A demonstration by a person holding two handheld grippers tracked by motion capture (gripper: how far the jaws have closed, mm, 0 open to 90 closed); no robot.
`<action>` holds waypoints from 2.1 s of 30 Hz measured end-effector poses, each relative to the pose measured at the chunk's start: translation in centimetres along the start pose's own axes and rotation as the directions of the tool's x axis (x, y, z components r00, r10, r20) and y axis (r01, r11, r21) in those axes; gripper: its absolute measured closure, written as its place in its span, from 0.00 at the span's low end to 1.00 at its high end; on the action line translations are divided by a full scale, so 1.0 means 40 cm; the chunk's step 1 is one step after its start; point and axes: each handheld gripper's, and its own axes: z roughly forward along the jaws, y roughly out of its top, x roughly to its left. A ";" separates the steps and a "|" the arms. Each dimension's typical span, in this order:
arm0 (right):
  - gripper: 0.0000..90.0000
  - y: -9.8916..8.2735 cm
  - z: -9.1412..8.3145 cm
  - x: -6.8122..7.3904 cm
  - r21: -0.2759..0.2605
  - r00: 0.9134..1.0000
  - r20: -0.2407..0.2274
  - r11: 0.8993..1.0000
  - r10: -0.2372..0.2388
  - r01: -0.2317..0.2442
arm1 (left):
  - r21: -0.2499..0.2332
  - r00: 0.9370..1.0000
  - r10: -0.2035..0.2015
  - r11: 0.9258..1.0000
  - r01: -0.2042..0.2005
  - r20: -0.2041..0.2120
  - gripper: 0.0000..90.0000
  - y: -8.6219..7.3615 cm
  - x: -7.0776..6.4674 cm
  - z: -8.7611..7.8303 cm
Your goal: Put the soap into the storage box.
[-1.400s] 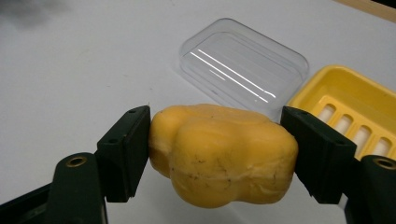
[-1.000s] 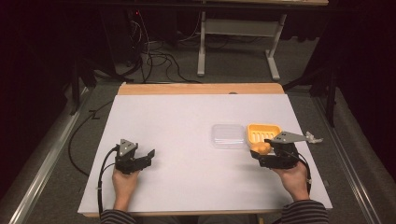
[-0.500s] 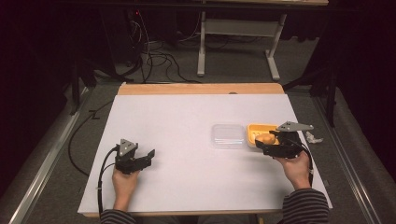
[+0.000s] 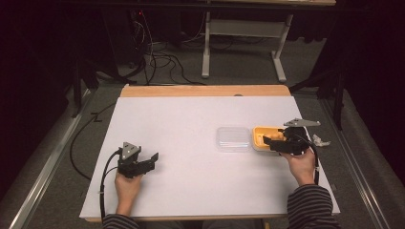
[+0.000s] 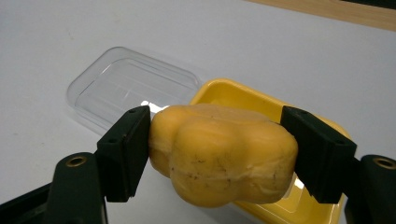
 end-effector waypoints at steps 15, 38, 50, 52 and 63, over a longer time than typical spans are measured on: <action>0.31 0.004 0.050 -0.020 0.013 0.998 0.047 0.999 0.037 -0.038 | -0.001 1.000 0.001 1.000 -0.001 -0.001 0.26 0.000 0.000 0.000; 0.31 0.009 0.139 -0.041 0.032 0.993 0.073 0.995 0.094 -0.097 | 0.008 1.000 0.008 1.000 -0.008 -0.005 0.26 0.000 0.002 0.001; 0.31 0.002 0.155 -0.041 0.053 0.994 0.080 0.995 0.079 -0.083 | 0.009 1.000 0.009 1.000 -0.009 -0.005 0.26 -0.001 0.001 0.002; 0.31 0.001 0.154 -0.041 0.062 0.994 0.074 0.995 0.078 -0.083 | 0.007 1.000 0.007 1.000 -0.007 -0.004 0.26 -0.001 0.001 0.002; 0.30 -0.012 0.158 -0.040 0.103 0.993 0.092 0.991 0.073 -0.083 | 0.005 1.000 0.006 1.000 -0.006 -0.002 0.26 -0.001 0.000 0.001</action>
